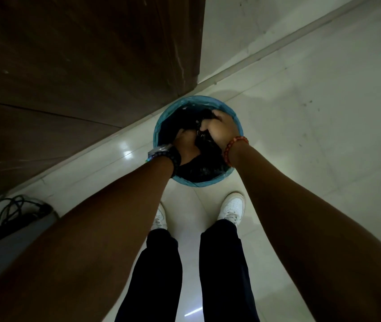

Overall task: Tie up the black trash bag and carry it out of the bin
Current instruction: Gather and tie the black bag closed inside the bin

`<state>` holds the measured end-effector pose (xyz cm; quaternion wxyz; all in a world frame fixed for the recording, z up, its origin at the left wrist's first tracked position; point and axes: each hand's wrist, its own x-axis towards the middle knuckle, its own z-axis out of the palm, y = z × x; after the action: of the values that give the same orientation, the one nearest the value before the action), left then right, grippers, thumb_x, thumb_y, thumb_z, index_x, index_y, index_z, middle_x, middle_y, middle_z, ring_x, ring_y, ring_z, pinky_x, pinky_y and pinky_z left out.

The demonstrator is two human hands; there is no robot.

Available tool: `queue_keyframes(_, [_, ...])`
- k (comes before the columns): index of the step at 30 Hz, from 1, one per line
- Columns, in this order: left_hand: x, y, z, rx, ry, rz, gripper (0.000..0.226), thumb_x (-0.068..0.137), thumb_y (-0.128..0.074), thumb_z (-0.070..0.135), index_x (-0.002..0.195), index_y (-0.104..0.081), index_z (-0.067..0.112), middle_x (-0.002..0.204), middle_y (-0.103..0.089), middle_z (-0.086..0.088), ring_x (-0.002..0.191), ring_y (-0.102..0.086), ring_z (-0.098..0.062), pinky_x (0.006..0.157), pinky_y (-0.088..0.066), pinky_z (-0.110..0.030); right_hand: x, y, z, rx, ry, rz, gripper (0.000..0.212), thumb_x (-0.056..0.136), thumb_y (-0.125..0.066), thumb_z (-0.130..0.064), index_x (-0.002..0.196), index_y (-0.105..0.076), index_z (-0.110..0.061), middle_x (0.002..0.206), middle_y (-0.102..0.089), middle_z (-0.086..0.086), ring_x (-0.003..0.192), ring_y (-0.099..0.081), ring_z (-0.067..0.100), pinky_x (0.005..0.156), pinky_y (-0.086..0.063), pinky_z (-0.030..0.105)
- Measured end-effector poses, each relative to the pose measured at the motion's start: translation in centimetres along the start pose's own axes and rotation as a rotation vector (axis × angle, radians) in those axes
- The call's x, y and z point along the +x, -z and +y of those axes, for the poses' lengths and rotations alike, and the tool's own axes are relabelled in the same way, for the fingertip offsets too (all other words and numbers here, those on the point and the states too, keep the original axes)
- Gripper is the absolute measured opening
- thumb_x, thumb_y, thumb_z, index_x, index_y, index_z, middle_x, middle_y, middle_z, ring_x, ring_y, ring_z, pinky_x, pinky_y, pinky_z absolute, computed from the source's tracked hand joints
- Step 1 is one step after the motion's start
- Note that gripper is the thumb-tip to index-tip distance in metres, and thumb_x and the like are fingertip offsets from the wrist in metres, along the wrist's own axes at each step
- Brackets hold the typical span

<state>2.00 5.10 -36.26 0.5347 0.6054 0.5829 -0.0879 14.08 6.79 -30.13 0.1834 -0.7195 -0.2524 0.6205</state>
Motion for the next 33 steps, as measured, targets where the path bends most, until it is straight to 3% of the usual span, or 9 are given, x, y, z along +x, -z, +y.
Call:
queue_keyframes(6, [0.9,0.3,-1.5,-0.235,0.08,0.121,0.041,0.095,-0.055,0.014,0.135,-0.06,0.004,0.138,-0.06,-0.022,0.133,-0.053,-0.036,0.116,-0.038,-0.041,1.0,0.3,1.9,0.102,0.059,0.126,0.034,0.064,-0.052,-0.001,0.095,-0.063,0.003,0.081,-0.061,0.013,0.075,-0.059,0.023,0.071,-0.05,0.03])
queue_keyframes(9, [0.8,0.3,-2.4,-0.483,0.163,0.171,0.039,0.093,-0.056,0.015,0.131,-0.064,0.008,0.133,-0.065,-0.017,0.126,-0.059,-0.034,0.113,-0.043,-0.045,1.9,1.3,5.2,-0.206,0.079,0.239,0.061,0.064,-0.052,-0.014,0.124,-0.055,-0.004,0.119,-0.06,0.01,0.111,-0.057,0.023,0.096,-0.048,0.034])
queue_keyframes(11, [0.6,0.5,-2.2,-0.608,0.171,0.177,0.036,0.092,-0.057,0.012,0.127,-0.067,0.01,0.127,-0.069,-0.014,0.12,-0.062,-0.032,0.108,-0.048,-0.044,1.7,1.0,6.6,-0.557,0.015,0.041,0.089,0.068,-0.065,-0.019,0.15,-0.029,-0.013,0.151,-0.036,0.013,0.137,-0.038,0.035,0.113,-0.036,0.046])
queue_keyframes(13, [0.4,0.5,-1.6,-0.676,0.178,0.154,0.034,0.09,-0.058,0.011,0.123,-0.069,0.011,0.124,-0.07,-0.014,0.116,-0.064,-0.033,0.105,-0.051,-0.045,1.4,-0.2,7.1,-0.779,0.014,-0.144,0.118,0.067,-0.08,-0.02,0.156,-0.002,-0.018,0.162,-0.011,0.012,0.145,-0.021,0.039,0.12,-0.025,0.048])
queue_keyframes(16, [0.4,0.5,-1.0,-0.786,0.222,0.115,0.039,0.082,-0.063,0.021,0.119,-0.071,0.011,0.121,-0.072,-0.015,0.11,-0.068,-0.034,0.097,-0.056,-0.051,1.6,-2.6,6.8,-0.657,0.12,-0.099,0.135,0.056,-0.091,-0.027,0.156,0.001,-0.02,0.16,-0.019,0.009,0.143,-0.028,0.034,0.119,-0.027,0.047])
queue_keyframes(22, [0.7,2.5,-2.1,-0.845,0.172,0.136,0.051,0.072,-0.08,0.019,0.121,-0.071,0.01,0.114,-0.076,-0.012,0.105,-0.072,-0.029,0.097,-0.058,-0.044,2.7,-2.2,5.9,-0.431,0.197,0.158,0.044,0.086,-0.065,-0.031,0.125,-0.058,-0.013,0.121,-0.066,0.012,0.112,-0.062,0.032,0.097,-0.049,0.037])
queue_keyframes(27, [0.7,3.2,-2.5,-1.128,0.244,0.244,0.038,0.081,-0.07,0.016,0.117,-0.07,0.003,0.106,-0.077,-0.015,0.093,-0.076,-0.03,0.081,-0.06,-0.036,2.6,-1.0,6.5,-0.286,0.123,0.055,0.051,0.092,-0.052,-0.054,0.123,-0.064,-0.015,0.12,-0.068,0.006,0.111,-0.061,0.023,0.1,-0.045,0.032])
queue_keyframes(30, [1.0,2.3,-2.1,-1.076,0.291,0.255,0.048,0.078,-0.067,0.024,0.124,-0.067,0.01,0.111,-0.076,-0.012,0.098,-0.074,-0.03,0.088,-0.059,-0.039,2.3,-0.8,6.9,-0.443,0.213,0.196,0.059,0.09,-0.042,-0.062,0.113,-0.067,-0.014,0.113,-0.066,0.007,0.104,-0.061,0.027,0.097,-0.048,0.036])
queue_keyframes(33, [1.0,1.6,-1.8,-0.859,0.234,0.272,0.054,0.081,-0.066,0.027,0.133,-0.061,0.015,0.123,-0.072,-0.01,0.109,-0.069,-0.029,0.101,-0.055,-0.044,2.4,-1.5,6.6,-0.368,0.407,0.36,0.044,0.088,-0.058,-0.04,0.113,-0.068,-0.006,0.127,-0.061,0.013,0.116,-0.058,0.029,0.105,-0.044,0.036])
